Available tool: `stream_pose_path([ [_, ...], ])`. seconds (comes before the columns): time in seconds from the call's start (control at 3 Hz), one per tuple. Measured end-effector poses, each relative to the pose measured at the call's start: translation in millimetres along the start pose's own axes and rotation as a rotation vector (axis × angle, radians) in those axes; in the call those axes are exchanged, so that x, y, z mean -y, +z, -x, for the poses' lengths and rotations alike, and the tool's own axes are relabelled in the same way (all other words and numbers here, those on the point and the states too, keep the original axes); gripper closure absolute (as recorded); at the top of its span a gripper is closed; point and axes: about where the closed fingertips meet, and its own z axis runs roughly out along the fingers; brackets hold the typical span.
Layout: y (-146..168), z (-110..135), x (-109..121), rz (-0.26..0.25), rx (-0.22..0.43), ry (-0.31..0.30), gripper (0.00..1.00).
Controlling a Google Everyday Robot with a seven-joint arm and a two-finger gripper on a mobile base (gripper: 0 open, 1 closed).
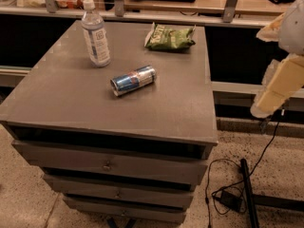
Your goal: Knock blue plastic bottle over
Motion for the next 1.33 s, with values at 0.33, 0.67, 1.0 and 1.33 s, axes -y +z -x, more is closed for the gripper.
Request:
stream_pose_path([
  [0.33,6,28,20,-0.001,0.205,0.109,0.00],
  [0.67,17,110,41,0.038,0.558,0.267,0.00],
  [1.0,13,176,51,0.055,0.776,0.275,0.00],
  [1.33,4,194,56,0.038,0.831,0.287,0.00],
])
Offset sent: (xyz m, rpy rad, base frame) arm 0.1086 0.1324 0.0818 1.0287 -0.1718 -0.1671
